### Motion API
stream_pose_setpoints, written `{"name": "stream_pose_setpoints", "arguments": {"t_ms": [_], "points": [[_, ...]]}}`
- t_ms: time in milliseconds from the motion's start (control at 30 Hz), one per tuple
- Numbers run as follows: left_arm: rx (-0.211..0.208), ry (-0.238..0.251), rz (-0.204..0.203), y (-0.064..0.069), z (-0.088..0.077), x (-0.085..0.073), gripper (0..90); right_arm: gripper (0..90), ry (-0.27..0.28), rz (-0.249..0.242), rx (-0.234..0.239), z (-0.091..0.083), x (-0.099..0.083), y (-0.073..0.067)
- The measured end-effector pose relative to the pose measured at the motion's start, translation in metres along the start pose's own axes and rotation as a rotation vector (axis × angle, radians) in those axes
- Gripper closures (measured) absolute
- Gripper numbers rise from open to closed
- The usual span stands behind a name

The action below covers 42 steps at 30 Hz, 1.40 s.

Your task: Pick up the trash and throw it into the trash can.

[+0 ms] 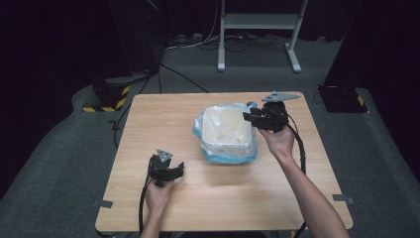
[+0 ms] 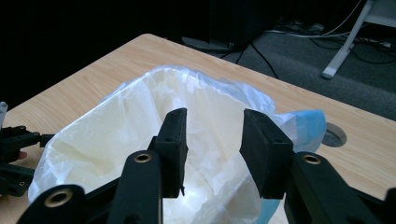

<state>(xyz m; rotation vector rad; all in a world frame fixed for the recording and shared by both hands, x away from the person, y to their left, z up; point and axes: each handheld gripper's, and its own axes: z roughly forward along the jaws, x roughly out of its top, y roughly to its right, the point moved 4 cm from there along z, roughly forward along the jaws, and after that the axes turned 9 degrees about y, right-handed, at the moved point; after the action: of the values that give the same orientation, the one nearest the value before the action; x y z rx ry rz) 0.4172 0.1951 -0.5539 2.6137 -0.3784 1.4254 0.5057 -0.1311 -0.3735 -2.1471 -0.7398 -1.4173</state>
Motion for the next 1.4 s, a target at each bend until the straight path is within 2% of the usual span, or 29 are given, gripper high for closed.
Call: {"name": "stream_pose_setpoints", "arguments": {"t_ms": [567, 1400], "points": [[0.0, 0.0, 0.0, 0.0, 0.0, 0.0, 29.3, 55.8, 0.067, 0.023, -0.022, -0.032, -0.004, 0.008], [0.0, 0.0, 0.0, 0.0, 0.0, 0.0, 29.3, 55.7, 0.112, 0.06, -0.079, -0.07, -0.023, 0.027]]}}
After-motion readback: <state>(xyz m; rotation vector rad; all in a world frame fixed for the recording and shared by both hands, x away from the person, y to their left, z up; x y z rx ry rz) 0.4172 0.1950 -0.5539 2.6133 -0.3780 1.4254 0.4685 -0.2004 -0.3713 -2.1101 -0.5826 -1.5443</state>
